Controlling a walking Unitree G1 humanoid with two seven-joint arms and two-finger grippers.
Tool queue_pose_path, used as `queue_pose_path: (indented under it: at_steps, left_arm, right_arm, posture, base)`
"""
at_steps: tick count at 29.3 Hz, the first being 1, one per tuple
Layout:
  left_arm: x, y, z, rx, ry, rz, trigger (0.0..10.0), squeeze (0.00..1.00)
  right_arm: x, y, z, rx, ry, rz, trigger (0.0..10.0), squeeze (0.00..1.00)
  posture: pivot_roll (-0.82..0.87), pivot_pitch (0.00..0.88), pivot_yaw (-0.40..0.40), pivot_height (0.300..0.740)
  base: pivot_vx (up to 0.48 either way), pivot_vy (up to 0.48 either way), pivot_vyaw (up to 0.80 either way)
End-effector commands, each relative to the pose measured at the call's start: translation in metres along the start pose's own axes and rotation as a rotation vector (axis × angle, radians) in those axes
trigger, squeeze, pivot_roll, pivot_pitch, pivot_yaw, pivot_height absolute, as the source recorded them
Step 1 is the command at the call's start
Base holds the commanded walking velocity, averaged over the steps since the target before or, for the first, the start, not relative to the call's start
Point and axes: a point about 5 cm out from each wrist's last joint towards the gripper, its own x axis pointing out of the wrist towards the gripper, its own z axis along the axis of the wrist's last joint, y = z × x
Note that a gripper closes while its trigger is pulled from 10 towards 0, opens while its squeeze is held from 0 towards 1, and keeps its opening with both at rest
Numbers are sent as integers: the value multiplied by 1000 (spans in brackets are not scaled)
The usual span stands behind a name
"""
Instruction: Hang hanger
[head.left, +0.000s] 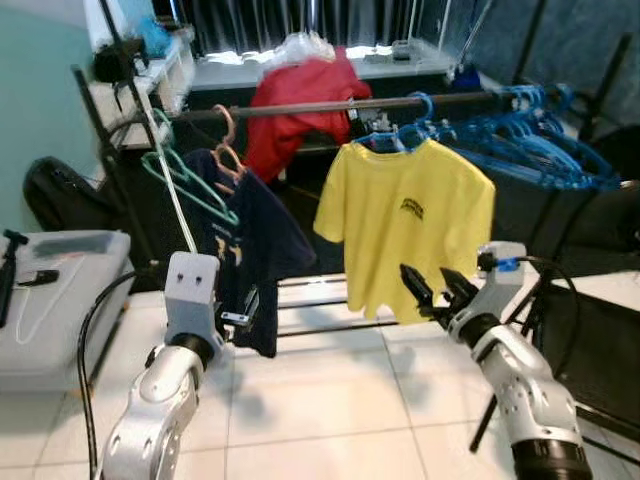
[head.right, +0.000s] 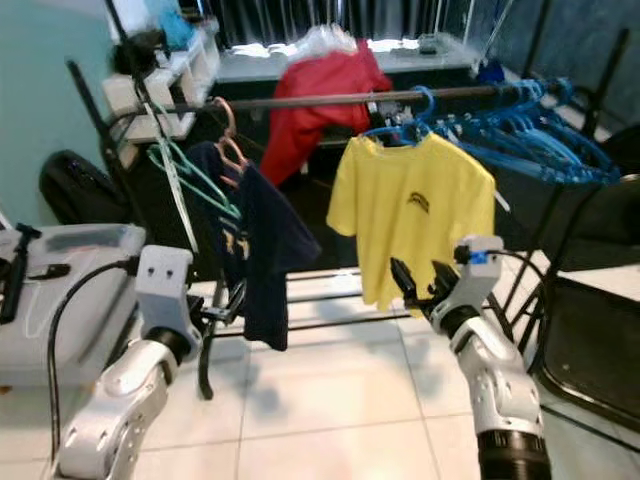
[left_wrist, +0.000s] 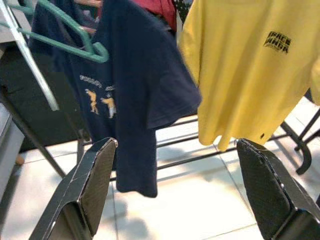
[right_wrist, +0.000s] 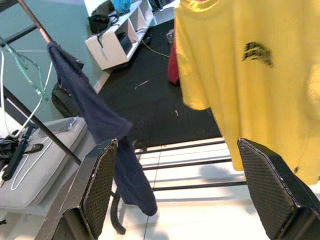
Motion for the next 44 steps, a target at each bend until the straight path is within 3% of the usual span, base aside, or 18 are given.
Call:
queue_pose_path:
  at_steps: [1,15,21,26,44]
  left_arm:
    - [1,-5,-2,-24,16,-12,10000,0]
    - [4,-10,0,-35,9,-24,10000,0]
    - [5,27,5,-12,-10,118,10000,0]
    - [4,37,7,7,-14,146,10000,0]
    - [4,27,3,-9,-7,108,10000,0]
  right_arm:
    - [-1,-1,-2,-1,8,1,10000,0]
    - [-2,-1,-3,-1,10,3,10000,0]
    - [-2,-2,-2,6,5,2,10000,0]
    - [-2,-2,-2,6,4,3,10000,0]
    - [-2,0,-1,6,-2,13,10000,0]
  posture:
    - [-105,0,36,736]
    - [-105,0,36,736]
    - [-104,0,38,736]
    - [-103,0,37,736]
    - [-105,0,39,736]
  base:
    - [0,-480,0]
    - [0,-480,0]
    - [0,-299,0]
    - [0,0,0]
    - [434,0,0]
